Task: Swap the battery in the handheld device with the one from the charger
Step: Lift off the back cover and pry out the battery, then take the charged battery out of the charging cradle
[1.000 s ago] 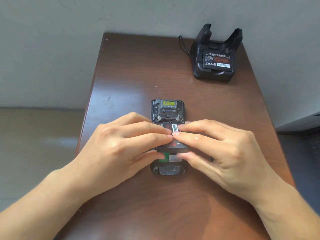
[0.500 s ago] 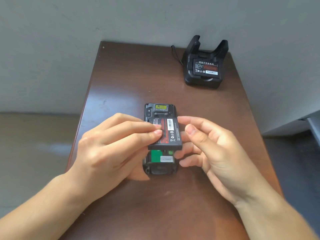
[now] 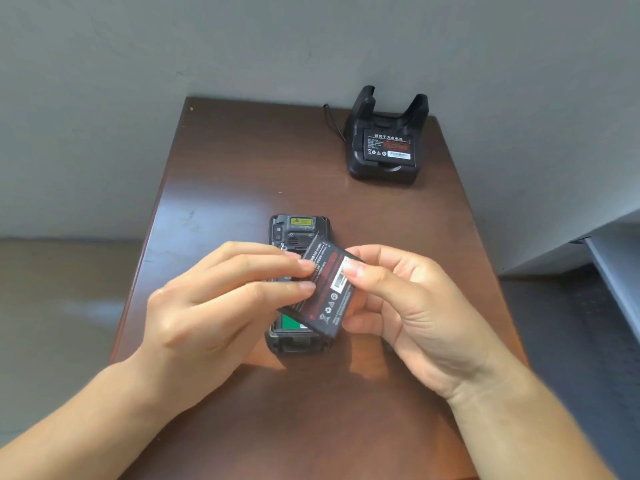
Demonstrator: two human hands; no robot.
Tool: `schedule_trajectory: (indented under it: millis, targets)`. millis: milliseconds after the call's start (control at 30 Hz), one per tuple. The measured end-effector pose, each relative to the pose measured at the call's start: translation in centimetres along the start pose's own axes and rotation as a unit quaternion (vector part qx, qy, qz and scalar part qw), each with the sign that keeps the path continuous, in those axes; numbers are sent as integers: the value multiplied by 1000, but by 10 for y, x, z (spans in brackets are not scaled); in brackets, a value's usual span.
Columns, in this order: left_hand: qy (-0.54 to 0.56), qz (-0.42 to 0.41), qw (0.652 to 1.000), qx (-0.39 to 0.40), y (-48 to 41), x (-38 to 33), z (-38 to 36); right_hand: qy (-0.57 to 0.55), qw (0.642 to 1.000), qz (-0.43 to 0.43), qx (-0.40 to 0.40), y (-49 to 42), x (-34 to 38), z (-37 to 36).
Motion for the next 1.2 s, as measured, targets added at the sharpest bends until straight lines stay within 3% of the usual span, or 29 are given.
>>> schedule_trajectory:
  millis: [67,133,200,267,367,467,600,700,767,833,900,1000,1200]
  targets:
    - [178,6,981,-82,-19,-11,-4,-8,1000,7,-7,0,4,2]
    - [340,19,924,-173,-22,-12,0,-27,999,29,-30,0,10,7]
    - [364,6,916,-170,-34,-7,-1,-40,996,52,-66,-2,15,15]
    - [285,8,952,-113,-51,-9,-8,-43,991,67,-103,-4,20,28]
    - [59,-63,994,-73,-76,-25,-22,-49,986,74,-141,-5,25,48]
    - [-103,-95,988,-72,-106,-35,-39,-56,982,66,-171,-3,21,72]
    - [-230,-107,967,-28,-136,-41,-59,-64,976,63,-197,-5,12,100]
    - [-252,-86,964,5,-153,-40,-70,-18,972,65,-225,-10,7,113]
    - [-240,-61,969,23,-160,-34,-75,106,959,72,-253,-14,5,122]
    - [-232,-35,971,40,-162,-26,-77,285,914,84,-276,-18,4,130]
    - [-231,-12,971,55,-161,-19,-78,397,873,93,-269,-19,3,132]
    - [-232,14,971,62,-158,-10,-77,458,846,114,-247,-19,1,127]
    - [-232,24,970,61,-159,-6,-74,480,828,129,-260,-20,1,123]
Point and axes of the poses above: each hand's wrist, its own y-axis away from the middle knuckle, its own z-axis out of the back of the hand, x = y × z, the point moved 5 cm from there along -y, towards the middle knuckle, and after that the axes turned 14 degrees about y, right-handed, at the moved point
